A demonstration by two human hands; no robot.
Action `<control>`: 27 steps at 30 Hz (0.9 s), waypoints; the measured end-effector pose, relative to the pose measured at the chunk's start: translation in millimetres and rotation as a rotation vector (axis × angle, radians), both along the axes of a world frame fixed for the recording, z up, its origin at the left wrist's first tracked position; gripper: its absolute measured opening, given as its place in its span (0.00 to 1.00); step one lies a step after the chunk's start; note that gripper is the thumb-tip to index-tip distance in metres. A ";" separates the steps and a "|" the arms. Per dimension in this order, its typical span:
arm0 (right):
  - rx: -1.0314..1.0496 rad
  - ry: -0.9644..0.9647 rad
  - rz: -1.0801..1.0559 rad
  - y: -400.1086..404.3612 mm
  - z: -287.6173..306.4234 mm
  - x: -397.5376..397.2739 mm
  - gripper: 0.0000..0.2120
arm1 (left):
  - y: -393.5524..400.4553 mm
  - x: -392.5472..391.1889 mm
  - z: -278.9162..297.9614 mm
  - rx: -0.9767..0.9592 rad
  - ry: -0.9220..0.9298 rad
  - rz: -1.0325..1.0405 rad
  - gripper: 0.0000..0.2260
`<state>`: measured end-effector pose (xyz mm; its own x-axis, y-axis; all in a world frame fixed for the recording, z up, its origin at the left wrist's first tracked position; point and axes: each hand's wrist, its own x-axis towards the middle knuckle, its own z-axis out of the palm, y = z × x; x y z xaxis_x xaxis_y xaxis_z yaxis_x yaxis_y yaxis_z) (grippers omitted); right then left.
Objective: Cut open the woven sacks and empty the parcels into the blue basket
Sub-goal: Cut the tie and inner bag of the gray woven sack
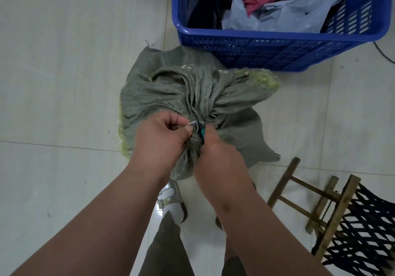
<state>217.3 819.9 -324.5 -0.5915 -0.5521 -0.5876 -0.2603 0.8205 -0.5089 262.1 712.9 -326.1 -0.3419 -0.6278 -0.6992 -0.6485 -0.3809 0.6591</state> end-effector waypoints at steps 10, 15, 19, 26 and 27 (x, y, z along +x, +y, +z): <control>-0.301 -0.037 -0.487 10.4 14.9 -4.3 0.17 | 2.6 5.3 7.7 -0.066 0.038 -0.077 0.07; -0.146 -0.354 -0.706 -20.1 14.8 -29.3 0.36 | 9.9 2.7 21.3 -0.168 0.033 -0.222 0.07; -0.125 -0.556 -0.897 -23.5 23.1 -39.3 0.24 | 11.1 5.5 24.4 -0.215 0.015 -0.313 0.08; -0.230 -0.472 -1.057 -7.5 43.6 -63.1 0.08 | -6.9 17.0 31.1 -0.300 -0.065 -0.190 0.07; -0.243 -0.430 -1.047 -3.4 49.3 -67.3 0.09 | -12.0 21.1 31.6 -0.285 -0.063 -0.102 0.06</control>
<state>150.0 816.6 -275.1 -0.6028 -0.0356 -0.7971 0.7221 0.4006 -0.5640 283.3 700.9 -294.5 -0.3744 -0.7663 -0.5221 -0.7168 -0.1179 0.6872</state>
